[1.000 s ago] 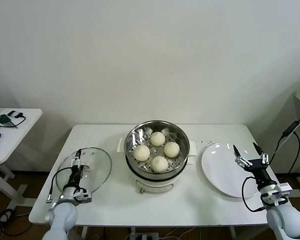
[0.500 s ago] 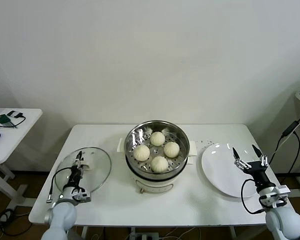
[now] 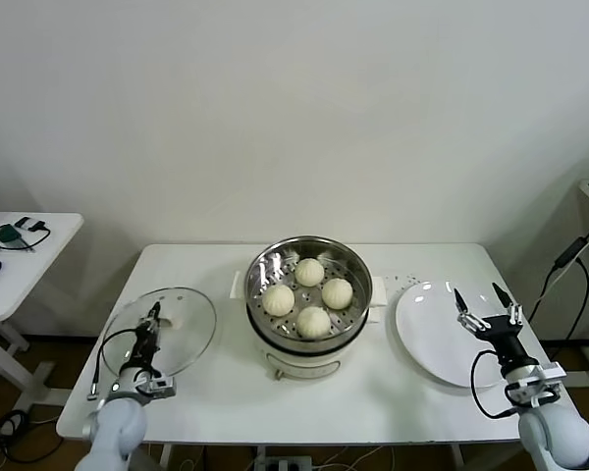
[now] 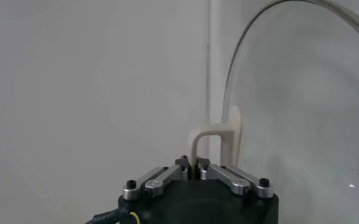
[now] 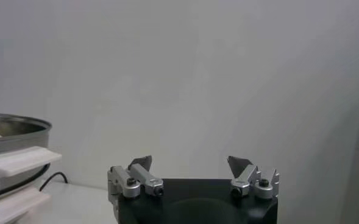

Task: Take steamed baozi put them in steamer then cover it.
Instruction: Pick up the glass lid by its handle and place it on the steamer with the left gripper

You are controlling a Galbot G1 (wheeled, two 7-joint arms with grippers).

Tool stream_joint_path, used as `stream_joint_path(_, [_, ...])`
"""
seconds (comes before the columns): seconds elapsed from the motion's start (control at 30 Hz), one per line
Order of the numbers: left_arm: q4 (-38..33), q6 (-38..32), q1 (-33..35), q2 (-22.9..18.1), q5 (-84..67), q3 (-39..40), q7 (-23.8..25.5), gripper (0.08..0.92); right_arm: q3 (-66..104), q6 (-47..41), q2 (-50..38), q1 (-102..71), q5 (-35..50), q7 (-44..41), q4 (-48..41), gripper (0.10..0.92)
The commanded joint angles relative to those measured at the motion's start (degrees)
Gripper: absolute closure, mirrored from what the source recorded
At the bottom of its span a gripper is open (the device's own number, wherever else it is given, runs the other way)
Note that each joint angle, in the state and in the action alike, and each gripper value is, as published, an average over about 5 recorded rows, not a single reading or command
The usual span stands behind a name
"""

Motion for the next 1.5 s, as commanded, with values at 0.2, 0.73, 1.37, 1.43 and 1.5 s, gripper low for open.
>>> stream_joint_path(0.2, [-28.8,17.2,13.9,4.8,-5.8,0.6,-0.4,0.853,0.0,-0.1,-0.8,1.0,-0.3,0.0,-0.7,0.203])
stream_joint_path(0.73, [-47.1,42.8,7.0,25.5,-11.5,20.8,8.9,0.853,-3.8,-0.6,-1.2,4.7,-3.0,1.1,-3.6,0.203])
stream_joint_path(1.37, [-31.2,47.6,-20.6,3.9,6.9,51.5,30.0,0.853,-3.1,-0.4,0.6,5.5,-5.0,1.5,-5.2,0.203])
stream_joint_path(1.43, [-29.3,47.6,-19.4,0.0,9.1,51.1,30.2,0.853,-2.9,-0.3,0.7,5.4,-5.2,1.5,-5.3,0.203])
stream_joint_path(1.5, [-27.4,47.6,-18.5,-3.5,11.2,50.6,30.1,0.853,-2.7,-0.3,0.9,5.3,-5.4,1.5,-5.3,0.203])
